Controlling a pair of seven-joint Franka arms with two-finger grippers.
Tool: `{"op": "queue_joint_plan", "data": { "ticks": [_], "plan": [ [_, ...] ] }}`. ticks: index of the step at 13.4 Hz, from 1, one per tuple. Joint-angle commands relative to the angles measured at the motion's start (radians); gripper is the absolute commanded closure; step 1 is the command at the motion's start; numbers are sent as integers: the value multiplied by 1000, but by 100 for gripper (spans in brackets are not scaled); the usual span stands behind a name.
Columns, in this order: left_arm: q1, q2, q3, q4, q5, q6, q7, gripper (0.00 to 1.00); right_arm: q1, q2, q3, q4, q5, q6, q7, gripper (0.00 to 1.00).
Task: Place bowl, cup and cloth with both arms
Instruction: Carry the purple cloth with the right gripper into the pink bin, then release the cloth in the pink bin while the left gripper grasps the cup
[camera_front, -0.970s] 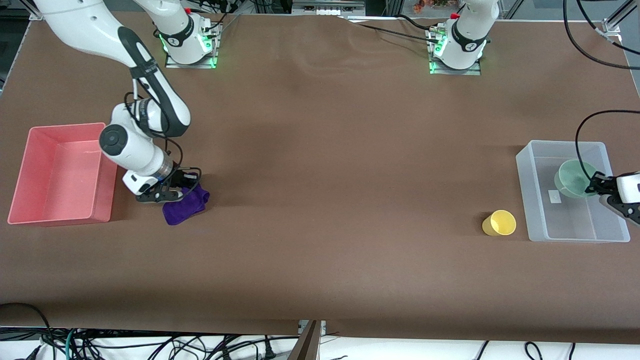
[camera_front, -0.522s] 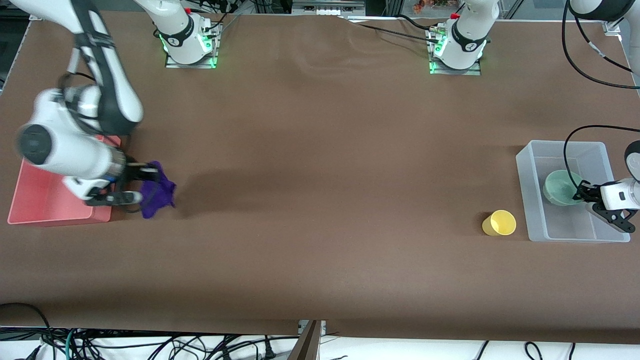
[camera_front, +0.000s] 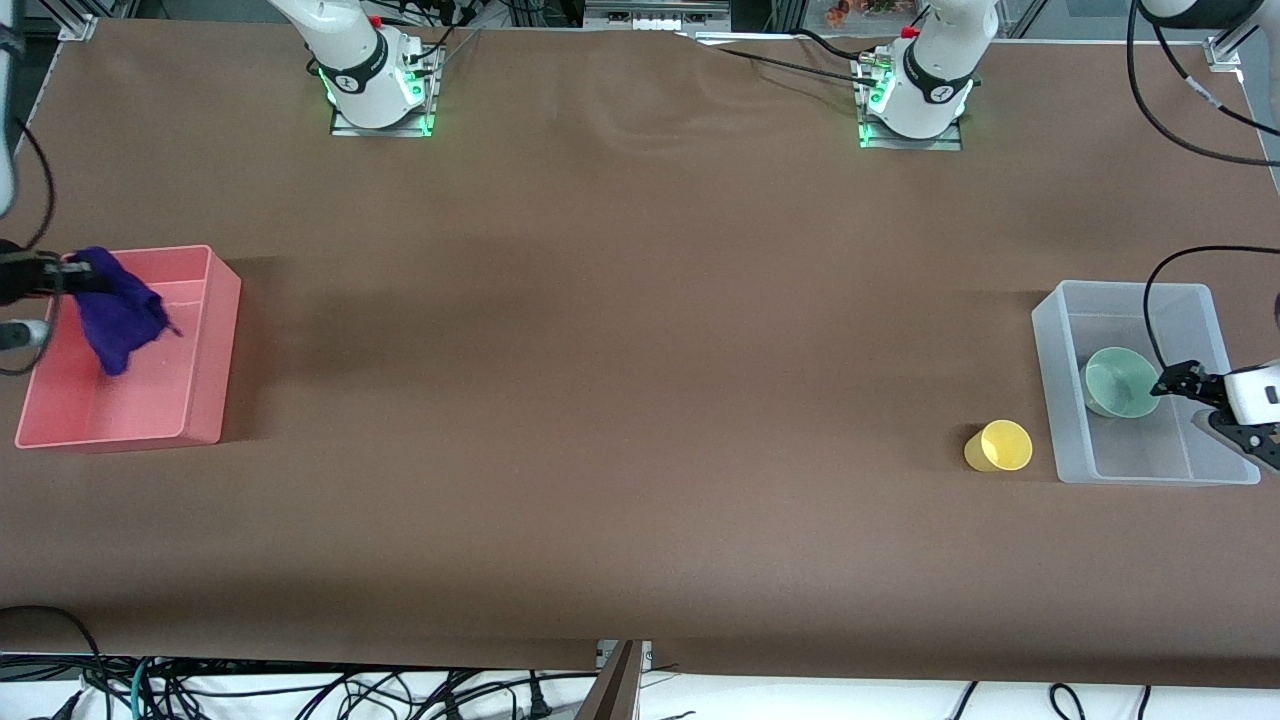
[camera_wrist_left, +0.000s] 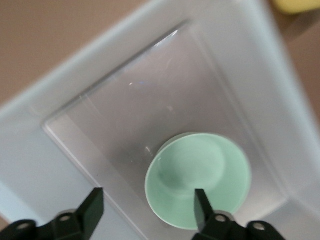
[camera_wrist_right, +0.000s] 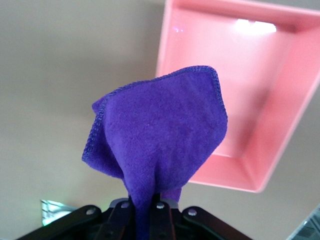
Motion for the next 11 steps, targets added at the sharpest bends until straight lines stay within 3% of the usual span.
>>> {"op": "queue_joint_plan", "data": {
  "ticks": [1, 3, 6, 11],
  "plan": [
    [-12, -115, -102, -19, 5, -110, -138, 0, 2, 26, -63, 13, -15, 16, -99, 100],
    [-33, -115, -182, -19, 22, -111, -238, 0, -15, 72, -63, -32, -6, 95, -93, 100],
    [-171, -63, -181, -5, 97, -57, -242, 0, -30, 129, -63, -142, 8, 286, -85, 100],
    [-192, 59, -178, -15, 171, 99, -188, 1, -36, 210, -63, -283, 77, 538, -93, 100]
  ]
}}
